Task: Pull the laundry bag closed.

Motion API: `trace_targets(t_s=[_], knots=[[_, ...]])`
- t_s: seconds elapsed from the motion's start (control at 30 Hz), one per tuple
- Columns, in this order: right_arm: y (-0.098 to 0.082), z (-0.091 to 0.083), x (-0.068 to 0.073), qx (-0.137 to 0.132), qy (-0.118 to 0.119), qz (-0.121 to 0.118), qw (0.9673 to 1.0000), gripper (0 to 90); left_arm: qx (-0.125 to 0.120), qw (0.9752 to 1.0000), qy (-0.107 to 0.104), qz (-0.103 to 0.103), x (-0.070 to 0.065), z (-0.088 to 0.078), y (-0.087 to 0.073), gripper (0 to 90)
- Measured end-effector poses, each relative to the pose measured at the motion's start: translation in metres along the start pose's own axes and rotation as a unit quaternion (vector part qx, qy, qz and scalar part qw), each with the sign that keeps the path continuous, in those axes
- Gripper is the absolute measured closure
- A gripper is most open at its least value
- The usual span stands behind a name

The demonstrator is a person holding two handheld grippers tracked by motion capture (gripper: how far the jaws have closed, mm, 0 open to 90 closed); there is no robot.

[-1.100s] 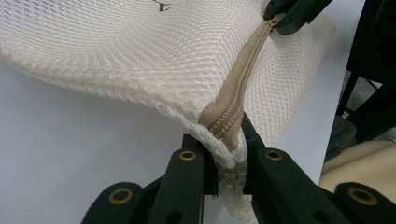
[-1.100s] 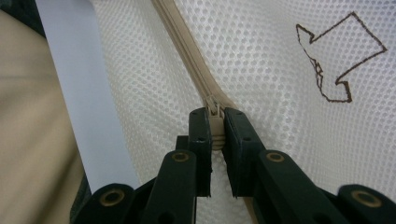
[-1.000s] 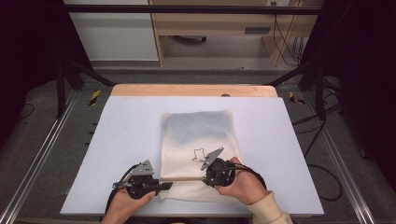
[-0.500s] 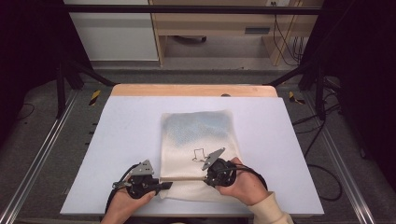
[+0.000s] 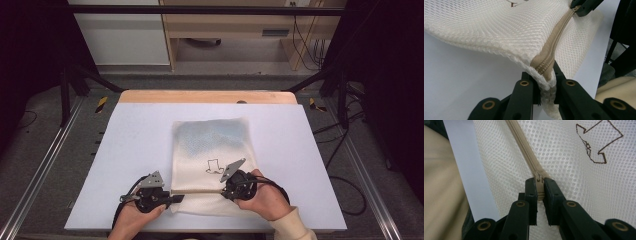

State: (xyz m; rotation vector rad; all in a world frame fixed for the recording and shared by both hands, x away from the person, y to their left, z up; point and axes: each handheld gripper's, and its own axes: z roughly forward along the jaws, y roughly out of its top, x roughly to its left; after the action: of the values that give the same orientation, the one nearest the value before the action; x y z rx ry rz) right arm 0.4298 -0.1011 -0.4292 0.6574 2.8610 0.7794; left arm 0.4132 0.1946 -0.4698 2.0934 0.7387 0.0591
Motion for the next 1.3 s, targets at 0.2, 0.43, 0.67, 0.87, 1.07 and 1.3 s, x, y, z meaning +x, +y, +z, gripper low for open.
trace_targets(t_s=[0.2,0.43,0.67,0.87,1.07,1.3], knots=[[-0.003,-0.002,-0.002,-0.001,0.000,0.002,1.0000,82.0,-0.001,1.0000,-0.001,-0.001,0.001,0.000,0.000,84.1],[-0.009,-0.005,-0.005,-0.005,-0.002,0.012,0.9999,82.0,-0.002,1.0000,0.000,-0.001,0.002,-0.001,0.000,84.1],[-0.014,-0.008,-0.006,-0.006,-0.004,0.018,0.9998,82.0,-0.003,1.0000,0.001,-0.003,0.003,-0.002,0.000,84.1],[-0.021,-0.012,-0.008,-0.013,-0.006,0.027,0.9995,82.0,-0.003,1.0000,0.001,-0.003,0.003,-0.003,0.000,84.1],[-0.029,-0.016,-0.011,-0.013,-0.010,0.035,0.9993,82.0,-0.004,1.0000,0.004,-0.004,0.004,-0.004,0.000,84.1],[-0.042,-0.023,-0.014,-0.018,-0.017,0.053,0.9983,82.0,-0.004,1.0000,0.003,-0.004,0.004,-0.004,0.000,84.1]])
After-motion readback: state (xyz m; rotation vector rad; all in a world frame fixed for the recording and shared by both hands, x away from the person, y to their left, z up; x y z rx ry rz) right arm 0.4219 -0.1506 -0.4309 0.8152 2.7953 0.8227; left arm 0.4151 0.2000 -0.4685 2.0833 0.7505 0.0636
